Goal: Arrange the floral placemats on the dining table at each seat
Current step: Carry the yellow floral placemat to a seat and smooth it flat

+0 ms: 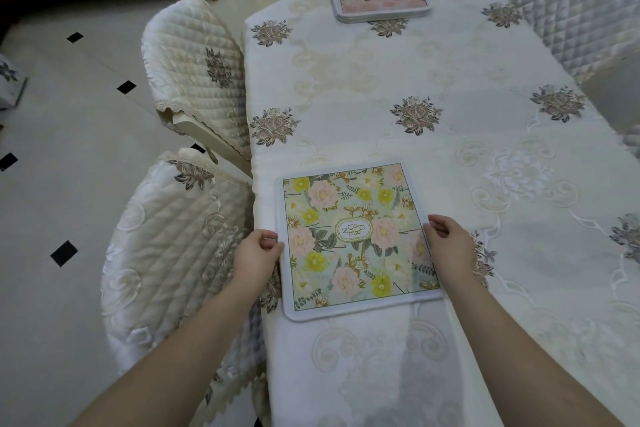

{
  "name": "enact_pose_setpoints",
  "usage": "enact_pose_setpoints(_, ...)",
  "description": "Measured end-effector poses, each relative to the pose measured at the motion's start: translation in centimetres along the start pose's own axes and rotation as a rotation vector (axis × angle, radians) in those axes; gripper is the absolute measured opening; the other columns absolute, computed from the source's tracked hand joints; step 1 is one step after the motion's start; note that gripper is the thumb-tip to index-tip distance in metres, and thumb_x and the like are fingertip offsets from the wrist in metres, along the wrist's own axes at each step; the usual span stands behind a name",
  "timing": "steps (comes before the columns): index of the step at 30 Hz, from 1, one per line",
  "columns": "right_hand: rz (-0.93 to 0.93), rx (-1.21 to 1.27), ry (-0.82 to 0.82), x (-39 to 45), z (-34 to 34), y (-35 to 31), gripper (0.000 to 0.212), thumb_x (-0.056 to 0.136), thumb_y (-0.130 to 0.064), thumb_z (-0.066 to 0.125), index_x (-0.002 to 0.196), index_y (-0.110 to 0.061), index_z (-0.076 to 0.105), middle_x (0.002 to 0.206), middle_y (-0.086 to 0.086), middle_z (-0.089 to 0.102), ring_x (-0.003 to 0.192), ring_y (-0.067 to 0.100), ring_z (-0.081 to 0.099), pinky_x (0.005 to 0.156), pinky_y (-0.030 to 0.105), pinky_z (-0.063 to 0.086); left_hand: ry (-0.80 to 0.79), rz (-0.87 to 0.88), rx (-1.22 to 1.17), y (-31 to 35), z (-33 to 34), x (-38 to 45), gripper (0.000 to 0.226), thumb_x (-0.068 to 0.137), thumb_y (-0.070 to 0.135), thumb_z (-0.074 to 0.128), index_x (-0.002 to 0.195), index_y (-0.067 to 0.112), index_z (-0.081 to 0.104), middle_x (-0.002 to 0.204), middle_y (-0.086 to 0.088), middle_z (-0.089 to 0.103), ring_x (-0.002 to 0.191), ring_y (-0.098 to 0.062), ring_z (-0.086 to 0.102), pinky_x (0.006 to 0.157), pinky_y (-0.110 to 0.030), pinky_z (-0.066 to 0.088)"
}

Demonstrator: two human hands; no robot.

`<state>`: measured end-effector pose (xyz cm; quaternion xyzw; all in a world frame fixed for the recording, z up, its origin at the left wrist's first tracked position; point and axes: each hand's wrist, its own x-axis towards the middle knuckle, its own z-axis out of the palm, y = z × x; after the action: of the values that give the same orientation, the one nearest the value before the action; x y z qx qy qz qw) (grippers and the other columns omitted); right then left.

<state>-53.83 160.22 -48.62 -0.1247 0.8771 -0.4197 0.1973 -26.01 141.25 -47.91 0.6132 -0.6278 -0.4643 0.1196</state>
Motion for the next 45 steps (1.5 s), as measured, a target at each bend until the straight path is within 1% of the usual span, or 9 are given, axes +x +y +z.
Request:
enact_pose_setpoints(7, -0.038, 0.006, 0.048, -0.6, 0.1, -0.1, 0.019, 0.092, -0.021, 0.064, 0.110, -0.017, 0.069, 0.094, -0.004, 0.069, 0.088, 0.012, 0.063, 0.079, 0.028, 0.047, 0.035, 0.024, -0.001, 0.0, 0.1, -0.3, 0.014, 0.082, 0.016, 0.073, 0.094, 0.016, 0.066, 0.082, -0.001, 0.069, 0.076, -0.018, 0.067, 0.065, -0.028, 0.051)
enact_pose_setpoints(12, -0.069, 0.007, 0.060, -0.7, 0.1, -0.1, 0.017, 0.092, -0.019, 0.063, 0.107, -0.015, 0.069, 0.092, -0.004, 0.068, 0.088, 0.014, 0.064, 0.078, 0.029, 0.048, 0.043, 0.063, 0.011, -0.1, -0.2, -0.3, 0.011, 0.082, 0.015, 0.071, 0.092, 0.016, 0.066, 0.077, 0.000, 0.068, 0.073, -0.018, 0.066, 0.062, -0.026, 0.047)
enact_pose_setpoints(17, -0.098, -0.008, 0.129, -1.0, 0.5, -0.6, 0.023, 0.097, -0.017, 0.053, 0.116, -0.011, 0.065, 0.113, 0.005, 0.067, 0.101, 0.018, 0.060, 0.082, 0.027, 0.041, 0.107, 0.192, 0.159, 0.4, -0.1, -0.4, 0.010, 0.092, 0.023, 0.058, 0.101, 0.020, 0.061, 0.086, 0.003, 0.061, 0.075, -0.014, 0.060, 0.060, -0.027, 0.044)
enact_pose_setpoints(22, -0.348, -0.134, -0.010, -1.0, 3.5, -3.3, 0.037, 0.101, -0.021, 0.040, 0.134, -0.011, 0.055, 0.134, 0.005, 0.056, 0.126, 0.020, 0.046, 0.104, 0.028, 0.032, 0.119, 0.534, 0.401, 2.1, 2.1, 0.7, 0.036, 0.091, 0.014, 0.051, 0.126, 0.009, 0.058, 0.125, -0.006, 0.058, 0.117, -0.022, 0.051, 0.100, -0.039, 0.041)
enact_pose_setpoints(25, -0.542, -0.282, -0.176, -0.8, 7.0, -5.5, 0.044, 0.101, -0.018, 0.039, 0.144, -0.011, 0.045, 0.146, 0.006, 0.048, 0.137, 0.020, 0.037, 0.114, 0.030, 0.023, 0.058, 0.621, 0.564, 3.2, 4.4, 1.9, 0.050, 0.091, 0.016, 0.041, 0.140, 0.006, 0.047, 0.148, -0.012, 0.045, 0.140, -0.028, 0.034, 0.120, -0.041, 0.019)
enact_pose_setpoints(27, -0.620, -0.391, -0.245, -0.4, 9.5, -6.5, 0.048, 0.101, -0.017, 0.038, 0.149, -0.013, 0.036, 0.154, 0.005, 0.038, 0.144, 0.020, 0.028, 0.119, 0.034, 0.019, 0.038, 0.634, 0.648, 3.7, 5.8, 2.6, 0.056, 0.093, 0.022, 0.029, 0.146, 0.006, 0.038, 0.154, -0.012, 0.036, 0.146, -0.029, 0.025, 0.120, -0.039, 0.009)
enact_pose_setpoints(33, -0.669, -0.613, -0.298, 2.3, 13.7, -7.4, 0.053, 0.104, -0.026, 0.030, 0.154, -0.013, 0.022, 0.162, 0.004, 0.018, 0.150, 0.018, 0.011, 0.121, 0.040, 0.015, 0.034, 0.660, 0.763, 4.4, 8.1, 5.9, 0.056, 0.098, 0.028, 0.025, 0.149, 0.008, 0.035, 0.157, -0.008, 0.031, 0.146, -0.026, 0.027, 0.119, -0.040, 0.014)
enact_pose_setpoints(38, -0.656, -0.780, -0.278, 3.7, 12.0, -5.5, 0.060, 0.101, -0.048, 0.018, 0.156, -0.026, 0.010, 0.164, -0.003, 0.004, 0.150, 0.014, 0.000, 0.122, 0.038, -0.001, -0.001, 0.643, 0.807, 3.3, 7.7, 6.8, 0.060, 0.100, 0.043, 0.024, 0.156, 0.022, 0.016, 0.163, 0.000, 0.012, 0.150, -0.016, 0.007, 0.121, -0.039, 0.007)
enact_pose_setpoints(45, -0.521, -0.787, -0.218, 7.1, 6.8, -3.4, 0.067, 0.100, -0.052, 0.012, 0.157, -0.018, 0.004, 0.164, -0.001, 0.001, 0.150, 0.012, -0.002, 0.121, 0.033, 0.000, -0.003, 0.544, 0.810, 2.8, 4.8, 8.4, 0.070, 0.097, 0.053, 0.014, 0.156, 0.019, 0.001, 0.164, 0.003, -0.003, 0.149, -0.011, -0.008, 0.122, -0.037, -0.002)
